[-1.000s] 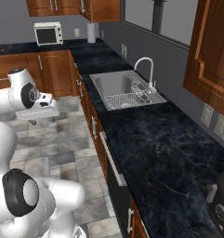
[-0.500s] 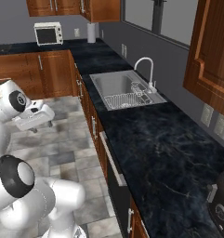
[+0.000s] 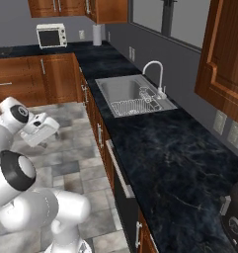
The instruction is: Open the dishwasher door and pull out the top rack.
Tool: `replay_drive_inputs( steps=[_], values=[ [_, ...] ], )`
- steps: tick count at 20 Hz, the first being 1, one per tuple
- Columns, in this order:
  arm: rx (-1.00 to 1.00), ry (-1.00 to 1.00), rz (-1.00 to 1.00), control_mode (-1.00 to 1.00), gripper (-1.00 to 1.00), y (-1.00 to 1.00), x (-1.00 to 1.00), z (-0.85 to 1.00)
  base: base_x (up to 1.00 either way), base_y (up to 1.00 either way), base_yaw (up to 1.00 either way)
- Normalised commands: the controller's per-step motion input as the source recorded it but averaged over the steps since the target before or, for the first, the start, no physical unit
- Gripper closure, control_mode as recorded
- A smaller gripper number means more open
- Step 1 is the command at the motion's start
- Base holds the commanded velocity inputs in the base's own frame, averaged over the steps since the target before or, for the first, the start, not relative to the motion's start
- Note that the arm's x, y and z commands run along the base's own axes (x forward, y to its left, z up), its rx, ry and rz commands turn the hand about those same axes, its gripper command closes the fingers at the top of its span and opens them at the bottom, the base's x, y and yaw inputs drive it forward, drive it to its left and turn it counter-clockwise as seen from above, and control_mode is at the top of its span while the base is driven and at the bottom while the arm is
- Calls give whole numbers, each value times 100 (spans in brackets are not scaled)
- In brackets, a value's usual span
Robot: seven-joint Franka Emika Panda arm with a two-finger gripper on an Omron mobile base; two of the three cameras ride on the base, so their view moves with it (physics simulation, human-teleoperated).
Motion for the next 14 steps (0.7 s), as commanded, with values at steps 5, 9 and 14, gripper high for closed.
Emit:
replay_drive_inputs(
  steps=[5, 9, 14],
  values=[
    [-6, 0, -5, -100, -100, -29, 16, -34, 0, 0, 0],
    [-6, 0, -3, -100, -100, -30, 10, -26, 0, 0, 0],
    [-6, 0, -3, -100, -100, -32, 5, -29, 0, 0, 0]
  ],
)
